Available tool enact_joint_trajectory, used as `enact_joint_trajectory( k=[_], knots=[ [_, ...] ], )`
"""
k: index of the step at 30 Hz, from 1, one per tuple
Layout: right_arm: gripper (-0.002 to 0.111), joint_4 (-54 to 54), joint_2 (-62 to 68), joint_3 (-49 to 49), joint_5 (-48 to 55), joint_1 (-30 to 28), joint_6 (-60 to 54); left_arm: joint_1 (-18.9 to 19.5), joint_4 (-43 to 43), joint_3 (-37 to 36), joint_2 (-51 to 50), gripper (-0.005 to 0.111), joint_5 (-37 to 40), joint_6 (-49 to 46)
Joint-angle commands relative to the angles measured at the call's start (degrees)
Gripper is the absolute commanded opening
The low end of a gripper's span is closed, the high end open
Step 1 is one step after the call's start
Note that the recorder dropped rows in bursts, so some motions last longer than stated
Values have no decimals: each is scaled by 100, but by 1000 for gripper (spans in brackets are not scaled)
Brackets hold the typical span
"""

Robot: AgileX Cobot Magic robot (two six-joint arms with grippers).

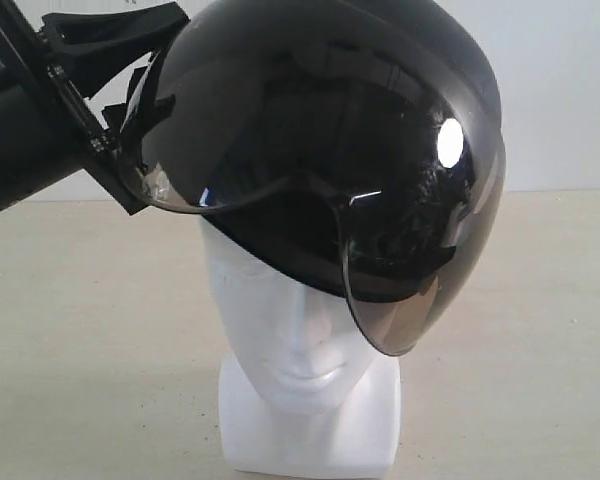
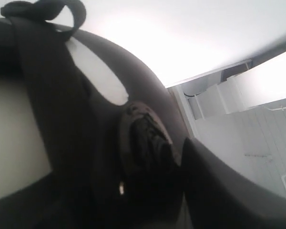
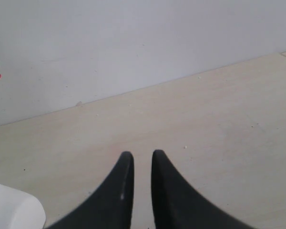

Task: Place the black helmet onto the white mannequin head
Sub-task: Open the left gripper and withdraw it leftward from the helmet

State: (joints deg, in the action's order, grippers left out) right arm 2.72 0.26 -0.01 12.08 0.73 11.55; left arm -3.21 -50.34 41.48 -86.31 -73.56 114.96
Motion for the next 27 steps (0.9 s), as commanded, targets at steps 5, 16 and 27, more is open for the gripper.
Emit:
enact_joint_trajectory(
  k=[5,16,27],
  knots=[
    [13,-2,-26,1,-26,-22,-11,335,-86,-390,-355,4,1573,-920],
    [13,-2,-26,1,-26,-22,-11,441,-138,-414,-466,4,1276,-1075],
    [13,-2,-26,1,-26,-22,-11,1595,-796,-414,-166,4,1160,-1000]
  ],
)
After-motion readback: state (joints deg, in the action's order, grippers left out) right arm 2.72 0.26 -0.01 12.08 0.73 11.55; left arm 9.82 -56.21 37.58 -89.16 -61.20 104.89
